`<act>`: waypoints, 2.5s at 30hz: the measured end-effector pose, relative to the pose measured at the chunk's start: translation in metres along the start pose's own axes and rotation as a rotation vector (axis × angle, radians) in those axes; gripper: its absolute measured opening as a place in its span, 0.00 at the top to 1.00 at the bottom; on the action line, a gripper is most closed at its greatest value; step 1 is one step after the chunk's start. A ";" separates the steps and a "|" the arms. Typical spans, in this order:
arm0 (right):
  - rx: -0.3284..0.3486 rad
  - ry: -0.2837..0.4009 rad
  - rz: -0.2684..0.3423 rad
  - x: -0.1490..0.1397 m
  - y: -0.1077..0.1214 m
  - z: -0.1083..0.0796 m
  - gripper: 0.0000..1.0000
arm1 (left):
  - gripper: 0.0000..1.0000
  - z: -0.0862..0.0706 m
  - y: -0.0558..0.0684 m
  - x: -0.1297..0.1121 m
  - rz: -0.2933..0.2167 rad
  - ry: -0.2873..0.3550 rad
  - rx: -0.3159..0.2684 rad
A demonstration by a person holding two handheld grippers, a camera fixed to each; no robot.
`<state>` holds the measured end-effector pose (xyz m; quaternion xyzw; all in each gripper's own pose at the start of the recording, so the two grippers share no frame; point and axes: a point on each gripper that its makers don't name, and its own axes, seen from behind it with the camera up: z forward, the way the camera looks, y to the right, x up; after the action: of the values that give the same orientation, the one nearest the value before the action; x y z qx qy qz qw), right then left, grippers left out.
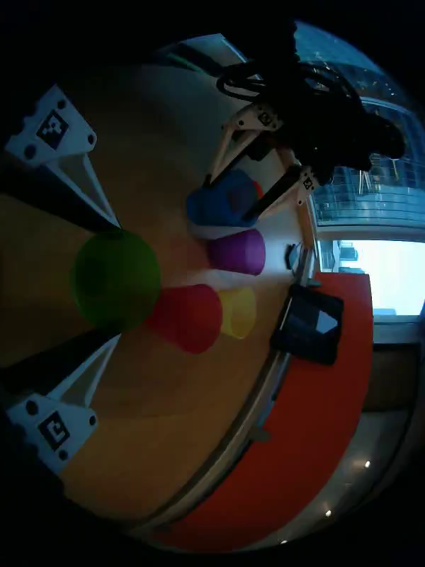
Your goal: Pour water
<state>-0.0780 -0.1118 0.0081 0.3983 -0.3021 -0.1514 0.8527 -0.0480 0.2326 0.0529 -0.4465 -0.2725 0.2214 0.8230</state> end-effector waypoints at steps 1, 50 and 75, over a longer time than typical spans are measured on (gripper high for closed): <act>-0.003 0.005 0.001 0.002 0.000 -0.002 0.07 | 0.10 -0.003 0.000 0.001 -0.003 0.006 0.003; -0.087 0.503 -0.037 0.179 -0.050 -0.105 0.06 | 0.11 -0.163 -0.026 0.090 -0.153 0.472 0.232; -0.066 0.574 -0.035 0.208 -0.059 -0.111 0.07 | 0.11 -0.198 -0.035 0.121 -0.158 0.585 0.253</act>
<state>0.1522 -0.1879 -0.0114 0.4019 -0.0365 -0.0570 0.9132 0.1755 0.1665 0.0236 -0.3628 -0.0287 0.0511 0.9300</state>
